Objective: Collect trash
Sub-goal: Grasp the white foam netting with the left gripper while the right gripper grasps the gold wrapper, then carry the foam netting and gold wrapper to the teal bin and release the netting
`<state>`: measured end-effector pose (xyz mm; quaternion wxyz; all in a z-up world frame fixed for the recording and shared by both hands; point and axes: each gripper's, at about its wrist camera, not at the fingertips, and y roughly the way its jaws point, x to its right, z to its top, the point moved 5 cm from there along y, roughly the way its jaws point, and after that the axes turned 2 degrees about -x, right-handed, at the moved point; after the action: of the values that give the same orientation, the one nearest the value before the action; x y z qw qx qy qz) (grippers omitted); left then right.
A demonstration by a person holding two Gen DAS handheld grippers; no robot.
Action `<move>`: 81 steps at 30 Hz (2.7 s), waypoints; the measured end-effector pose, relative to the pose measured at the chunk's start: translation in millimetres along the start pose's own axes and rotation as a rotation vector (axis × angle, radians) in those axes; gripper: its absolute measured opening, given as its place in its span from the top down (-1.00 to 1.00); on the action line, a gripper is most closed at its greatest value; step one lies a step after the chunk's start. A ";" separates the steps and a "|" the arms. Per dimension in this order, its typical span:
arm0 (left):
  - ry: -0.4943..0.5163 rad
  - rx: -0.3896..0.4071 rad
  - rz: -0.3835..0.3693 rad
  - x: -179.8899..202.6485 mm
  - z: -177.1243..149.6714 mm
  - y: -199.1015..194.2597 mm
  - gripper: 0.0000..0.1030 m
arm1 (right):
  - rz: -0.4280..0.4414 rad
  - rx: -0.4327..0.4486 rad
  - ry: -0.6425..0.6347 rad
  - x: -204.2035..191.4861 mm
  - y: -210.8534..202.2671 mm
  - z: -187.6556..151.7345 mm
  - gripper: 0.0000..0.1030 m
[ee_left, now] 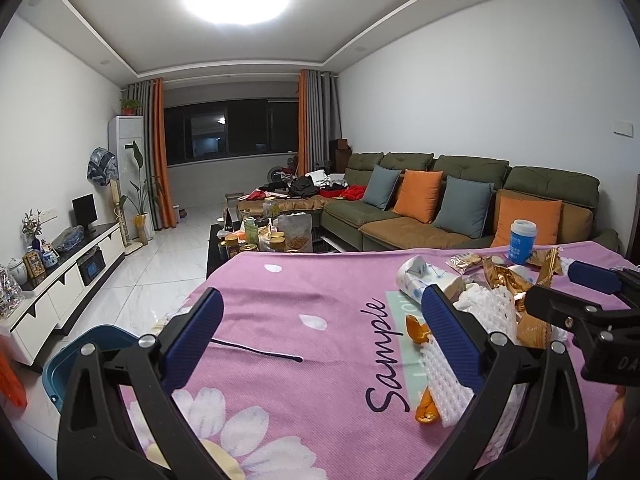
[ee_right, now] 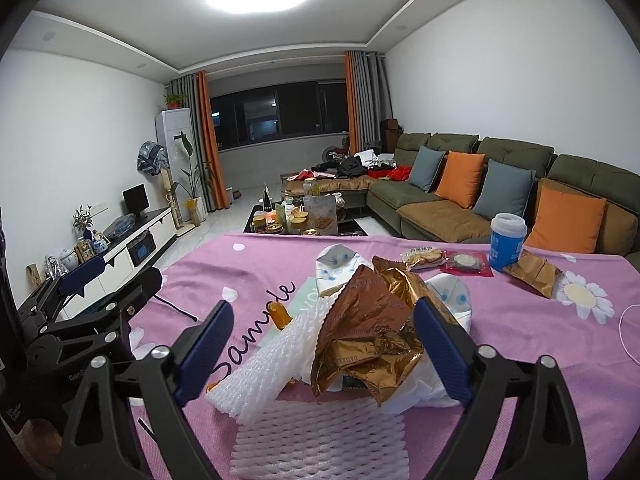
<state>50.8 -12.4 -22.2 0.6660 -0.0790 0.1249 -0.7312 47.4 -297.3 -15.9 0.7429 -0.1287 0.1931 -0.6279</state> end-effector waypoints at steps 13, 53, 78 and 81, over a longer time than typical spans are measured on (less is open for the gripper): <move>0.061 -0.091 -0.180 22.4 -20.4 6.2 -0.89 | 0.052 -0.104 0.064 9.8 17.2 -6.8 0.19; 0.050 -0.242 -0.462 5.9 -32.0 -4.6 0.71 | 0.313 -0.026 0.072 -13.5 -14.4 40.0 0.90; -0.116 -0.220 -0.022 -200.7 -32.6 -27.7 0.71 | 0.821 -0.269 -0.071 -235.0 87.6 52.3 0.90; -0.132 -0.232 0.029 -228.3 -37.9 -28.6 0.71 | 0.855 -0.302 -0.081 -261.1 103.1 49.5 0.90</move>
<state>35.8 219.7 -38.6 0.6698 -0.2015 0.1655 -0.6953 124.9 -24.9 16.3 0.9153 -0.1689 0.2892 -0.2238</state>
